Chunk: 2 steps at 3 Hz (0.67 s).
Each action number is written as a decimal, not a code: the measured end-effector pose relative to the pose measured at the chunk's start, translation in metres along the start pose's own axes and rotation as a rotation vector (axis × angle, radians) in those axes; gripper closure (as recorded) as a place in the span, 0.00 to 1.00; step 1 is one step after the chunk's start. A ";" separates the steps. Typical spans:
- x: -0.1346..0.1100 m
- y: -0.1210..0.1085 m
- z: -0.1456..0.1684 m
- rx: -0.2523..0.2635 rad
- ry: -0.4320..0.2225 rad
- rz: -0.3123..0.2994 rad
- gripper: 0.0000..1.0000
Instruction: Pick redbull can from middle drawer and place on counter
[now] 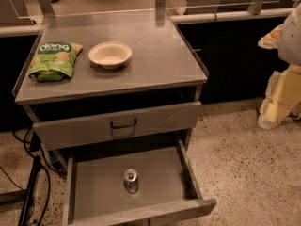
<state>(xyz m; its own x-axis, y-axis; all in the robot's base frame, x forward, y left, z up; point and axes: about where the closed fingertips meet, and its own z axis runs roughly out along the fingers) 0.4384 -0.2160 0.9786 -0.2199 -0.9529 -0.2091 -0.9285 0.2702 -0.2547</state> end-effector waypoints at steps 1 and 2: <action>0.000 0.000 0.000 0.000 0.000 0.000 0.00; 0.002 0.008 0.030 -0.040 -0.024 -0.019 0.00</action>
Offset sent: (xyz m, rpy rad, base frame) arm 0.0039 0.0106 -0.0868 0.0678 0.0963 0.0867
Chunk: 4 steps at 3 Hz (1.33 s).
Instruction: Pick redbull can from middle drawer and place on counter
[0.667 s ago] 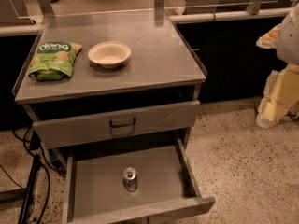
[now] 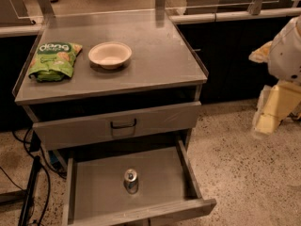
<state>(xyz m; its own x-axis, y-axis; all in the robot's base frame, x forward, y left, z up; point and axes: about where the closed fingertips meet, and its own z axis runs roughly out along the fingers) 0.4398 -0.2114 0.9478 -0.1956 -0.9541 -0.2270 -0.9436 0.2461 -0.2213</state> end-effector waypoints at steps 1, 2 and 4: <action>-0.004 0.002 0.039 -0.034 -0.040 -0.040 0.00; -0.009 0.010 0.083 -0.108 -0.098 -0.049 0.00; -0.010 0.020 0.107 -0.157 -0.134 -0.036 0.00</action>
Offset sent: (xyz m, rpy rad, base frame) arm 0.0184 0.0398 -0.1247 0.1907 0.1450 0.1232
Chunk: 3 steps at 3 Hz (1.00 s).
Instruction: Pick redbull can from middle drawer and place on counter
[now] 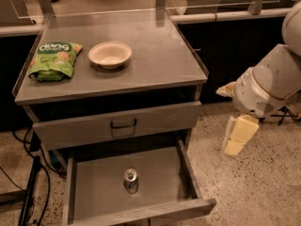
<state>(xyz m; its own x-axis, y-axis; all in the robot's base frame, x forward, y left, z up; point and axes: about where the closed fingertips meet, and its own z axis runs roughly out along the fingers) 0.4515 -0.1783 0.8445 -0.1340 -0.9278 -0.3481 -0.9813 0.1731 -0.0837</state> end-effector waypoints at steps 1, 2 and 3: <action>0.001 0.004 0.039 -0.044 -0.041 -0.001 0.00; 0.002 0.004 0.081 -0.096 -0.100 0.015 0.00; 0.002 0.004 0.081 -0.096 -0.100 0.015 0.00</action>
Offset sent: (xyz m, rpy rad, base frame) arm 0.0147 0.0375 -0.1195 0.1912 0.1259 0.0331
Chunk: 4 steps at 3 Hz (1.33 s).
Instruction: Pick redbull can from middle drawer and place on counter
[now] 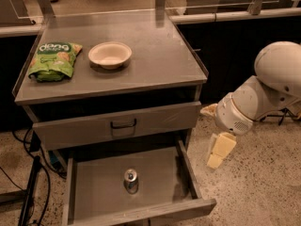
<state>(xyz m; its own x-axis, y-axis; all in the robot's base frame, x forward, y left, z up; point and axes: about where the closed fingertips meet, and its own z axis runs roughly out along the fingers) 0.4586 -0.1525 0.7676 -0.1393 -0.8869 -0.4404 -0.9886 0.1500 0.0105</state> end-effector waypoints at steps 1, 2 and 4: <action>0.010 0.004 0.034 -0.040 -0.065 0.014 0.00; 0.016 -0.001 0.079 -0.073 -0.122 0.015 0.00; 0.024 -0.006 0.117 -0.103 -0.152 0.041 0.00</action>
Offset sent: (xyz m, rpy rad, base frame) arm 0.0135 0.0335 -0.1287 0.2074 0.0744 0.0266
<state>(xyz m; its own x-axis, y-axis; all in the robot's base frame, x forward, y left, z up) 0.4679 -0.1237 0.6514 -0.1773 -0.8033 -0.5686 -0.9839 0.1326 0.1195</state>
